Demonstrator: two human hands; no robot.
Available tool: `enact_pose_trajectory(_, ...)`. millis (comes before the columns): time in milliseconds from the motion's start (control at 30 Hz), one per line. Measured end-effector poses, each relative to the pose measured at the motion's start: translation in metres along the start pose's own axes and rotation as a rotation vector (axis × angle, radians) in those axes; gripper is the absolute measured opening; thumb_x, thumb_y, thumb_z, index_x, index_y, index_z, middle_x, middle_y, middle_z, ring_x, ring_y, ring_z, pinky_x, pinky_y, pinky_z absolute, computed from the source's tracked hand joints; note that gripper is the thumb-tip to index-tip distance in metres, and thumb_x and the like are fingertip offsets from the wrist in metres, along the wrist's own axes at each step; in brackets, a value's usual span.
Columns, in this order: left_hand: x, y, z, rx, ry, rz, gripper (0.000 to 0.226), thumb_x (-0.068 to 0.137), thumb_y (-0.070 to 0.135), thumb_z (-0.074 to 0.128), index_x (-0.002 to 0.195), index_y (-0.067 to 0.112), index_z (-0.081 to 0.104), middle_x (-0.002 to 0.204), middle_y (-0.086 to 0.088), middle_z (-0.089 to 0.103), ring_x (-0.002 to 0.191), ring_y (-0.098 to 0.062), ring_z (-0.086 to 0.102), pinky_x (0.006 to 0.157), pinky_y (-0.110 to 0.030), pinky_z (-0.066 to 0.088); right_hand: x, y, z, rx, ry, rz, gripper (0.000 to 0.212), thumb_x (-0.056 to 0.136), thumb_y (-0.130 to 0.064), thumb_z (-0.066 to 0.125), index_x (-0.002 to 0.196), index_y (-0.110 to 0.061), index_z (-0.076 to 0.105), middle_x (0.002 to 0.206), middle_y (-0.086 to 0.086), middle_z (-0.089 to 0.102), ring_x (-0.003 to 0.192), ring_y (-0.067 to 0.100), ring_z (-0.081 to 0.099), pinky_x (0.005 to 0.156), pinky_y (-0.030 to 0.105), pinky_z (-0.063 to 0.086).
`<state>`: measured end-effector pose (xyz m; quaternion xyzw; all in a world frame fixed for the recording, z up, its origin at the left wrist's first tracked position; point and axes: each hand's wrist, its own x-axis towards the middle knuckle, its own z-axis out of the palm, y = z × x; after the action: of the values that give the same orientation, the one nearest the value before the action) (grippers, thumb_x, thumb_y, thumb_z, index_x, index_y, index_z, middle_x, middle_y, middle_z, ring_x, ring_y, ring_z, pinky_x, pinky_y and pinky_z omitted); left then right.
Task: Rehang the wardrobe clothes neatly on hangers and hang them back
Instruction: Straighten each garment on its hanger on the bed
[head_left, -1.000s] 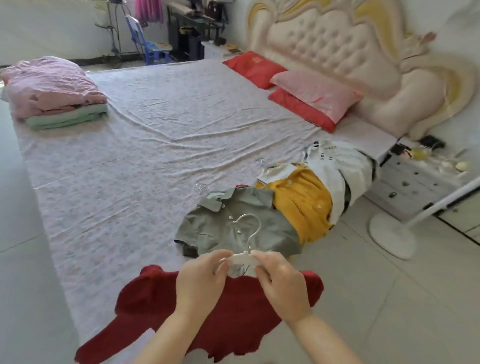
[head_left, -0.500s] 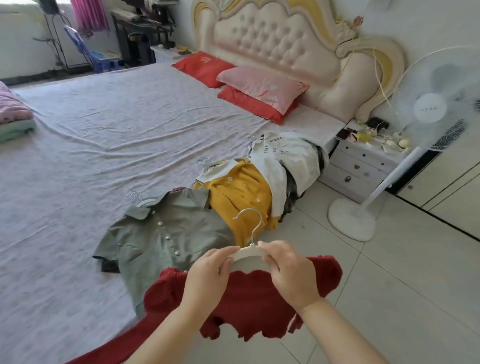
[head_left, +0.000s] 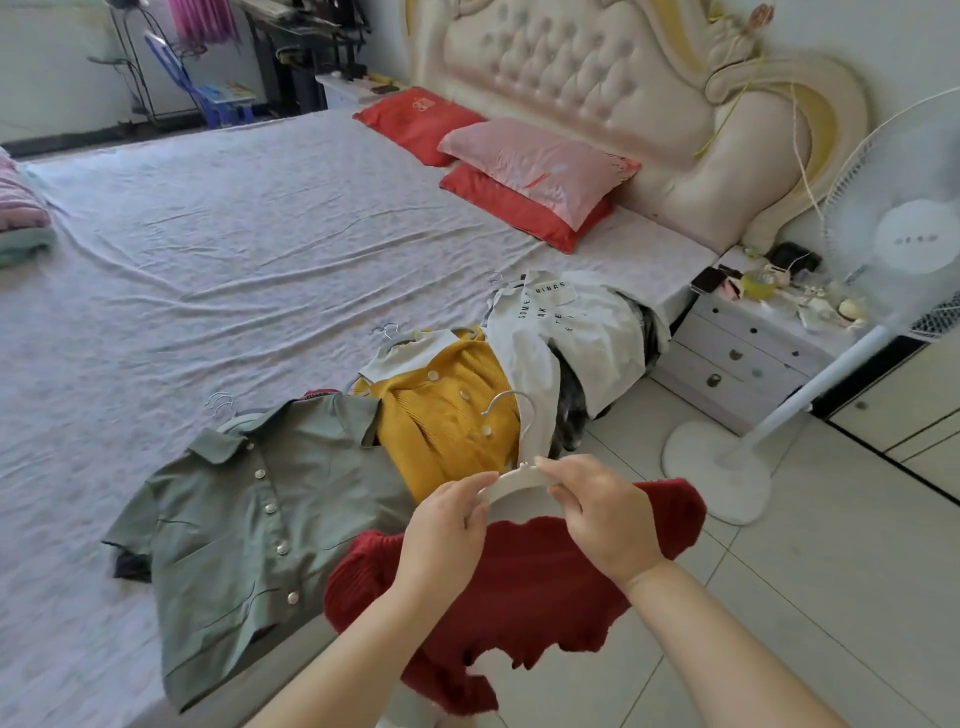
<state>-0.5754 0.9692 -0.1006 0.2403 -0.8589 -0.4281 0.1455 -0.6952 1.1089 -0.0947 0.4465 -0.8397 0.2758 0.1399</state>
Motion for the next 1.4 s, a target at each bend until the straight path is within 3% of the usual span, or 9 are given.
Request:
enact_pose_trajectory(167, 0.066, 0.006, 0.025, -0.020, 0.000, -0.053, 0.037, 0.088, 0.008, 0.055, 0.121, 0.024, 0.059, 0.102, 0.014, 0.057, 0.092, -0.001, 0.051, 0.076, 0.003, 0.030, 0.052, 0.053, 0.016, 0.022, -0.048, 0.006, 0.038, 0.069, -0.002, 0.078, 0.103, -0.018, 0.071, 0.088, -0.005, 0.070, 0.074, 0.014, 0.068, 0.054, 0.026, 0.055)
enact_pose_trajectory(333, 0.126, 0.010, 0.036, -0.009, -0.002, -0.104, 0.039, 0.090, 0.009, 0.052, 0.125, 0.024, 0.056, 0.115, 0.005, 0.060, 0.101, -0.007, 0.052, 0.089, -0.018, 0.038, 0.109, 0.092, 0.033, 0.051, -0.086, -0.028, 0.039, 0.067, 0.000, 0.078, 0.102, -0.017, 0.072, 0.087, -0.004, 0.070, 0.073, 0.016, 0.068, 0.053, 0.024, 0.054)
enact_pose_trajectory(533, 0.197, 0.006, 0.048, 0.033, 0.102, -0.175, 0.039, 0.089, 0.008, 0.053, 0.123, 0.026, 0.057, 0.112, 0.007, 0.061, 0.091, 0.000, 0.048, 0.076, -0.003, 0.030, 0.181, 0.135, 0.069, 0.100, -0.143, -0.078, 0.039, 0.064, 0.000, 0.080, 0.096, -0.020, 0.073, 0.081, -0.005, 0.069, 0.063, 0.015, 0.066, 0.045, 0.019, 0.048)
enact_pose_trajectory(700, 0.254, 0.009, 0.053, 0.085, 0.221, -0.274, 0.036, 0.089, 0.008, 0.054, 0.121, 0.023, 0.059, 0.113, 0.003, 0.062, 0.099, -0.010, 0.055, 0.080, -0.013, 0.034, 0.244, 0.169, 0.103, 0.200, -0.194, -0.155, 0.036, 0.063, -0.005, 0.083, 0.094, -0.022, 0.073, 0.080, -0.007, 0.069, 0.060, 0.013, 0.065, 0.044, 0.017, 0.045)
enact_pose_trajectory(833, 0.292, 0.008, 0.051, 0.120, 0.306, -0.346, 0.036, 0.087, 0.006, 0.056, 0.120, 0.022, 0.060, 0.111, 0.002, 0.063, 0.097, -0.011, 0.057, 0.079, -0.012, 0.035, 0.291, 0.186, 0.130, 0.250, -0.243, -0.250, 0.037, 0.062, -0.004, 0.083, 0.094, -0.021, 0.074, 0.080, -0.005, 0.070, 0.059, 0.015, 0.066, 0.043, 0.018, 0.048)
enact_pose_trajectory(1067, 0.344, -0.021, 0.033, 0.118, 0.366, -0.452, 0.038, 0.087, 0.004, 0.053, 0.121, 0.019, 0.059, 0.116, -0.001, 0.063, 0.109, -0.017, 0.055, 0.091, -0.022, 0.038, 0.350, 0.184, 0.181, 0.336, -0.402, -0.218, 0.033, 0.070, -0.005, 0.075, 0.097, -0.024, 0.072, 0.090, -0.005, 0.070, 0.073, 0.017, 0.068, 0.056, 0.025, 0.052)
enact_pose_trajectory(1233, 0.379, -0.056, 0.015, 0.096, 0.360, -0.468, 0.037, 0.087, 0.004, 0.052, 0.120, 0.018, 0.060, 0.114, -0.003, 0.063, 0.106, -0.016, 0.055, 0.085, -0.014, 0.033, 0.383, 0.176, 0.218, 0.299, -0.496, -0.178, 0.031, 0.077, -0.006, 0.067, 0.103, -0.023, 0.071, 0.099, -0.002, 0.069, 0.084, 0.023, 0.067, 0.064, 0.032, 0.050)
enact_pose_trajectory(1400, 0.412, -0.096, 0.001, 0.057, 0.314, -0.495, 0.036, 0.089, 0.006, 0.050, 0.122, 0.018, 0.058, 0.119, 0.000, 0.062, 0.112, -0.014, 0.054, 0.091, -0.016, 0.034, 0.410, 0.173, 0.264, 0.251, -0.618, -0.118, 0.031, 0.083, -0.010, 0.061, 0.110, -0.025, 0.067, 0.109, -0.003, 0.065, 0.094, 0.023, 0.063, 0.069, 0.033, 0.046)
